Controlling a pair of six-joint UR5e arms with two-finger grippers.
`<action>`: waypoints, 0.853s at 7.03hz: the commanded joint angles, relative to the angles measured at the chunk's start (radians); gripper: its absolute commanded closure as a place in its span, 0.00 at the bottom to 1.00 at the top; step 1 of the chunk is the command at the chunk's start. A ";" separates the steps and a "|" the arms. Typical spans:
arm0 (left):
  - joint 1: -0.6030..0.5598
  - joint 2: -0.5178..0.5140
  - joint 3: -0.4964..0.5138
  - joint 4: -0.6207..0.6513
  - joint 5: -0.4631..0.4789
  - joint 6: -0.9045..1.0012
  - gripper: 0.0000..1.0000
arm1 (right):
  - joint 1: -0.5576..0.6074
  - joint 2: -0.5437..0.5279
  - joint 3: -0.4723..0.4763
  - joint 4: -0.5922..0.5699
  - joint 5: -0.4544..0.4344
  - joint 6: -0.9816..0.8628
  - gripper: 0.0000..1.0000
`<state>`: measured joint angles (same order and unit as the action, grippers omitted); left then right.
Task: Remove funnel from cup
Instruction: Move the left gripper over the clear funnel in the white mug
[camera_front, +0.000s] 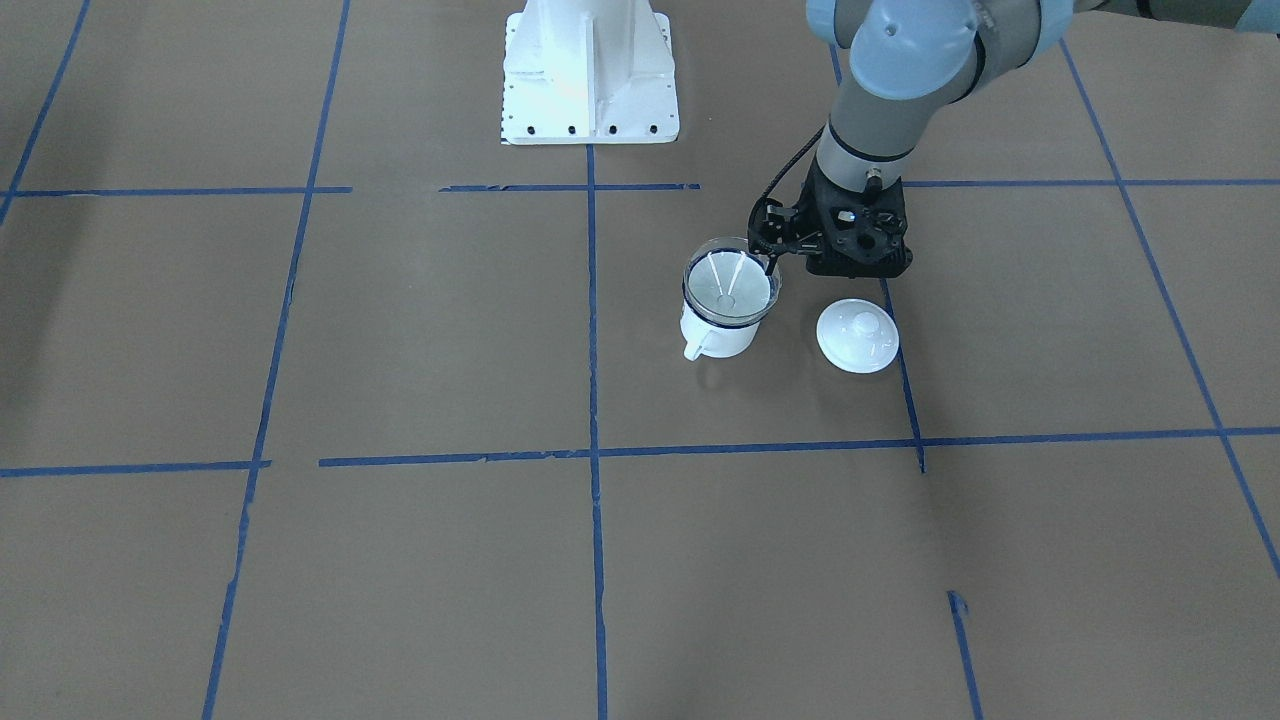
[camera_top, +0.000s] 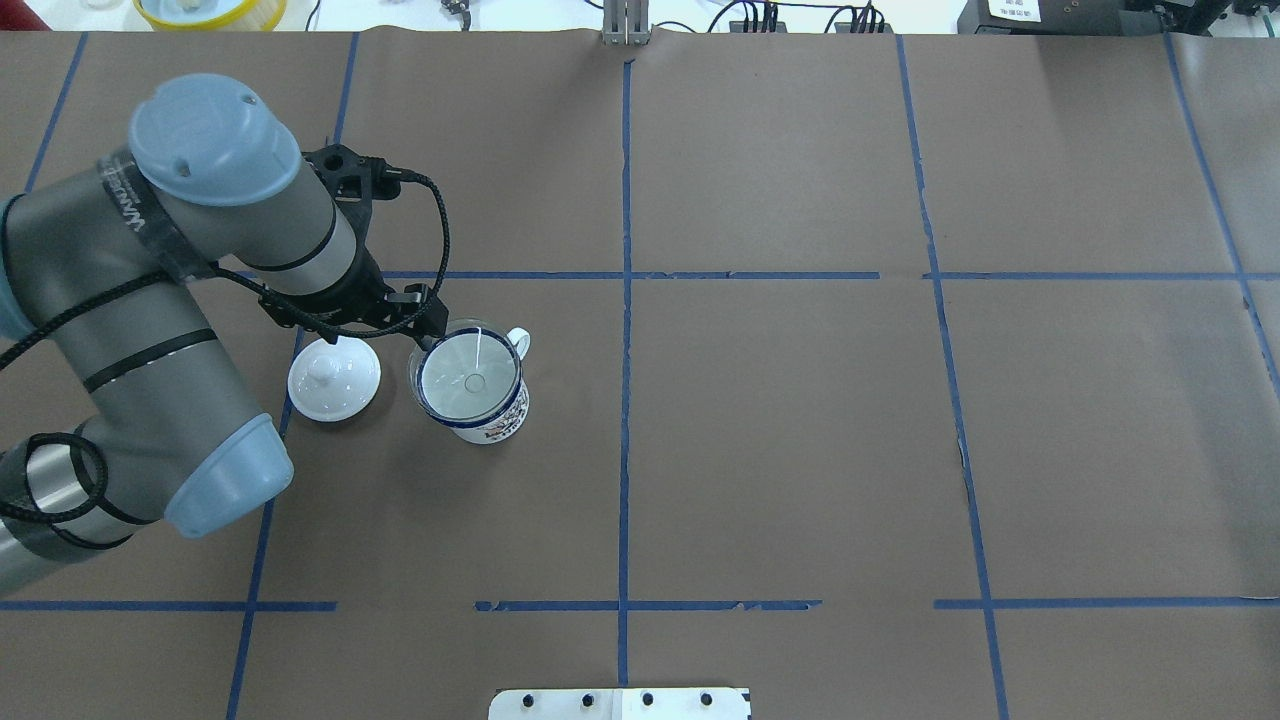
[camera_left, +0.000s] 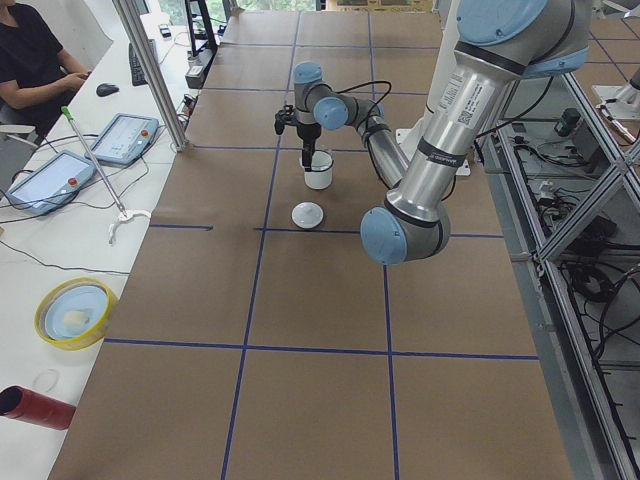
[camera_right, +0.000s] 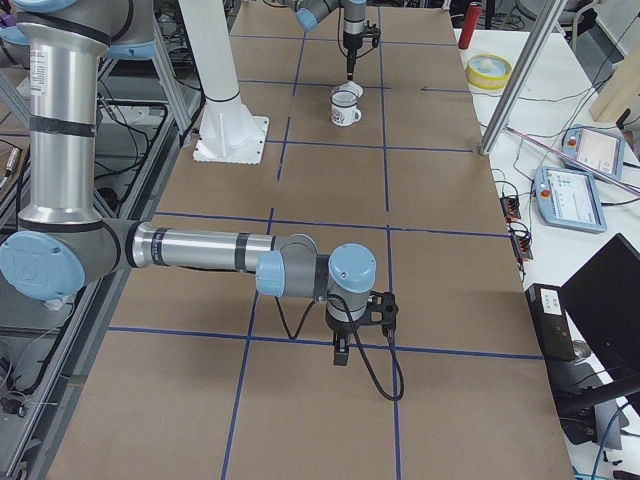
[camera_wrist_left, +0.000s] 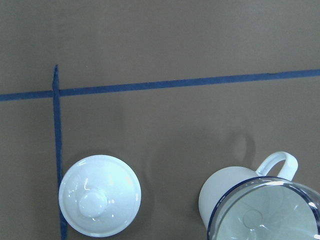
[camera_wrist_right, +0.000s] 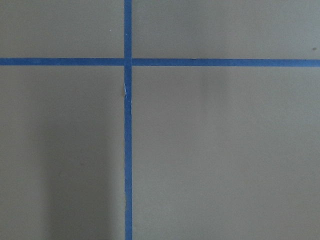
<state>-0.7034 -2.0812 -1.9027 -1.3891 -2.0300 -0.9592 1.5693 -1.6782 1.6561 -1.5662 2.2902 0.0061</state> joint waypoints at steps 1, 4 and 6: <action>0.030 -0.020 0.042 -0.004 0.008 -0.018 0.14 | 0.000 0.000 -0.001 0.000 0.000 0.000 0.00; 0.030 -0.020 0.062 -0.017 0.007 -0.019 0.51 | 0.000 0.000 0.001 0.000 0.000 0.000 0.00; 0.032 -0.019 0.077 -0.047 0.005 -0.019 0.67 | 0.000 0.000 -0.001 0.000 0.000 0.000 0.00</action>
<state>-0.6730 -2.1006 -1.8339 -1.4219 -2.0236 -0.9786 1.5692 -1.6781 1.6564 -1.5662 2.2902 0.0061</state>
